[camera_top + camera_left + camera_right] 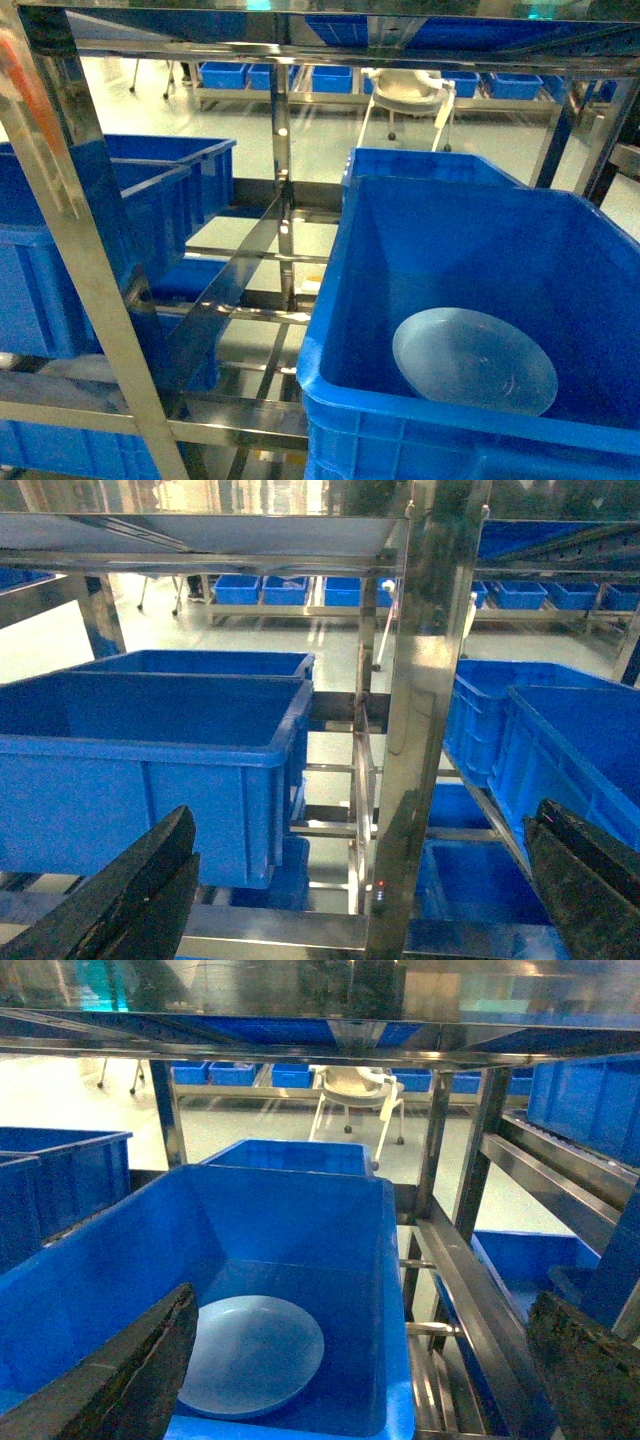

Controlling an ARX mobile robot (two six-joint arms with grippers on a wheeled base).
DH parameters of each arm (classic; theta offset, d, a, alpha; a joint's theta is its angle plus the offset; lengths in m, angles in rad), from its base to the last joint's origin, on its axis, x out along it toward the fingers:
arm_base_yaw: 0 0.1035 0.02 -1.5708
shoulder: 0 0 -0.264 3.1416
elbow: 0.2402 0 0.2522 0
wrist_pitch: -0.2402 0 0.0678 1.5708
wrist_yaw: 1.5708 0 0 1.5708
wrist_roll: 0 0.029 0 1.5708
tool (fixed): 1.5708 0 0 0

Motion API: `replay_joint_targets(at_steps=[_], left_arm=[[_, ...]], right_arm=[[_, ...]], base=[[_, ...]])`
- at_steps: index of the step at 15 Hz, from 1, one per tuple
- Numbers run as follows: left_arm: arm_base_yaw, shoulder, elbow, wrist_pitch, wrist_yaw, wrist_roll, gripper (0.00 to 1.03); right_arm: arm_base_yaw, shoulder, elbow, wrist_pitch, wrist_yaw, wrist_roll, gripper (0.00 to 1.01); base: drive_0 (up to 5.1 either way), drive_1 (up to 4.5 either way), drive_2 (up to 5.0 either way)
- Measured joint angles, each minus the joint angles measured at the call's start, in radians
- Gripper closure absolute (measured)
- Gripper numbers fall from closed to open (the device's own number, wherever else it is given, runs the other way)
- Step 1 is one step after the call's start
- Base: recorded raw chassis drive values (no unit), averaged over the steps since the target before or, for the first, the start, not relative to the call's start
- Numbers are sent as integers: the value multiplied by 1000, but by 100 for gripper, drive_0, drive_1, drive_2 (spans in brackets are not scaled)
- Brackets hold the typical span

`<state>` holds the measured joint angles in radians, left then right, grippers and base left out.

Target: Place blue tray on left shelf second layer neatly

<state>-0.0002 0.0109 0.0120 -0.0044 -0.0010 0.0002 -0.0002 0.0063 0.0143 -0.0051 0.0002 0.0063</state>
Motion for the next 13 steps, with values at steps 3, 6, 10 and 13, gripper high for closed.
replay_joint_targets(at_steps=[3,6,10,13], left_arm=[[0,0,0,0,0,0,5],[0,0,0,0,0,0,5],[0,0,0,0,0,0,5],[0,0,0,0,0,0,5]], right_arm=[[0,0,0,0,0,0,3],[0,0,0,0,0,0,3],[0,0,0,0,0,0,3],[0,0,0,0,0,0,3]], base=[[0,0,0],[0,0,0],[0,0,0],[0,0,0]])
